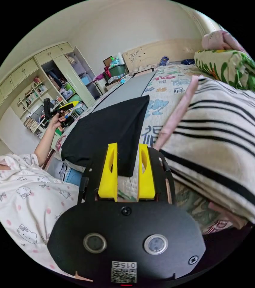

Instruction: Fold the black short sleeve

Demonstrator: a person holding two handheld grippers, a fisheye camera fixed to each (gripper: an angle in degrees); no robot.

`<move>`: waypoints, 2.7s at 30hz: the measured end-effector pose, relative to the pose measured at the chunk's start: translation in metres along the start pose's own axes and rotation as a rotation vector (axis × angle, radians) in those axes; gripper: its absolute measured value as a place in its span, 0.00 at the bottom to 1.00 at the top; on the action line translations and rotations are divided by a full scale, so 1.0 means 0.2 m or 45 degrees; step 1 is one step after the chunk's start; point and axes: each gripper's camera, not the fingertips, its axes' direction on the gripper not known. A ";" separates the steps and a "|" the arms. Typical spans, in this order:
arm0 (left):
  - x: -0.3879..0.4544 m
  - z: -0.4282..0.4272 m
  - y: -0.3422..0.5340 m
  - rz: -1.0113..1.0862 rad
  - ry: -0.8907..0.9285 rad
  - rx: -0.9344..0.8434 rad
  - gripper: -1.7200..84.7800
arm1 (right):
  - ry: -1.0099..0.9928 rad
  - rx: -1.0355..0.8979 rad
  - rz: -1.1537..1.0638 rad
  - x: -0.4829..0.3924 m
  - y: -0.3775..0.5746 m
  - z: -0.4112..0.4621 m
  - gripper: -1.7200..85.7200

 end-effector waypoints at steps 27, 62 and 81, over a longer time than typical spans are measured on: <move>0.50 1.81 -1.62 -0.028 0.148 -0.317 0.03 | 0.054 0.467 0.015 0.66 0.63 -0.60 0.03; -1.03 0.40 0.40 -0.534 0.201 -0.318 0.13 | -0.633 -0.332 -0.898 0.34 0.91 0.56 0.04; 0.95 -0.90 1.02 0.125 0.155 0.000 0.16 | -0.072 0.031 -0.972 1.73 1.23 -0.09 0.15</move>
